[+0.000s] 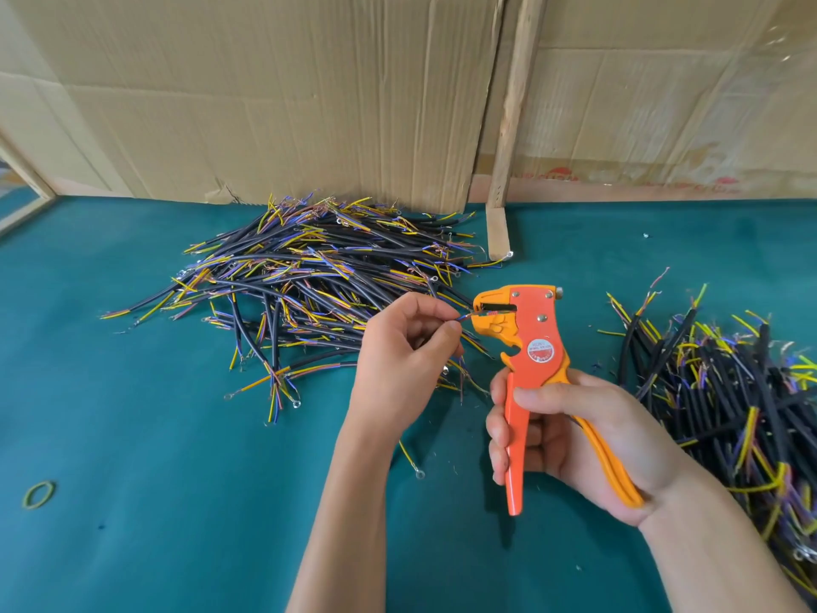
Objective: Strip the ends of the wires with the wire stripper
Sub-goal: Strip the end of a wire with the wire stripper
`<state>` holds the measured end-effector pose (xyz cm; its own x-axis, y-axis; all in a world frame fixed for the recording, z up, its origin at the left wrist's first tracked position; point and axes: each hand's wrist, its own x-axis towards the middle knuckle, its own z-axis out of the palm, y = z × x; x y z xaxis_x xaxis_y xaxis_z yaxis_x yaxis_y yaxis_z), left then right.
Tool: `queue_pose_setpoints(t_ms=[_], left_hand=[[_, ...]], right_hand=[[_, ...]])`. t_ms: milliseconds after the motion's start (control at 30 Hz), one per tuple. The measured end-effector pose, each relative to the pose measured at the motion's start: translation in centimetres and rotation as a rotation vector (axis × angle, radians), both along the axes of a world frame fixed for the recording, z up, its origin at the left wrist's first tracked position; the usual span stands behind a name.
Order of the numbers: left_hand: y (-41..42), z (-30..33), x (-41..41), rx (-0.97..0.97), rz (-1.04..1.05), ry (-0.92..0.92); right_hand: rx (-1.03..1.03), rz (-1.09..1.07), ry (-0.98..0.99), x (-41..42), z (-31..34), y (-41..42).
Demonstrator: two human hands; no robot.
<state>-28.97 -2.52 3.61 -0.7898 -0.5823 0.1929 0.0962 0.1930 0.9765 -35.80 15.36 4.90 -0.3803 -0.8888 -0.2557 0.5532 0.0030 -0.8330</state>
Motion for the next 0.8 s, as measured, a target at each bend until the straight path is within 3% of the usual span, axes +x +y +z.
queue_pose_setpoints(t_ms=[333, 567, 800], left_hand=[[0.0, 0.2, -0.3, -0.040, 0.134, 0.001], [0.1, -0.3, -0.7, -0.196, 0.126, -0.010], [0.1, -0.4, -0.5, -0.179, 0.115, -0.026]], right_hand=[[-0.073, -0.087, -0.091, -0.8, -0.4, 0.6], [-0.011, -0.062, -0.090, -0.1, -0.2, 0.2], [-0.006, -0.077, -0.048, 0.6, 0.1, -0.7]])
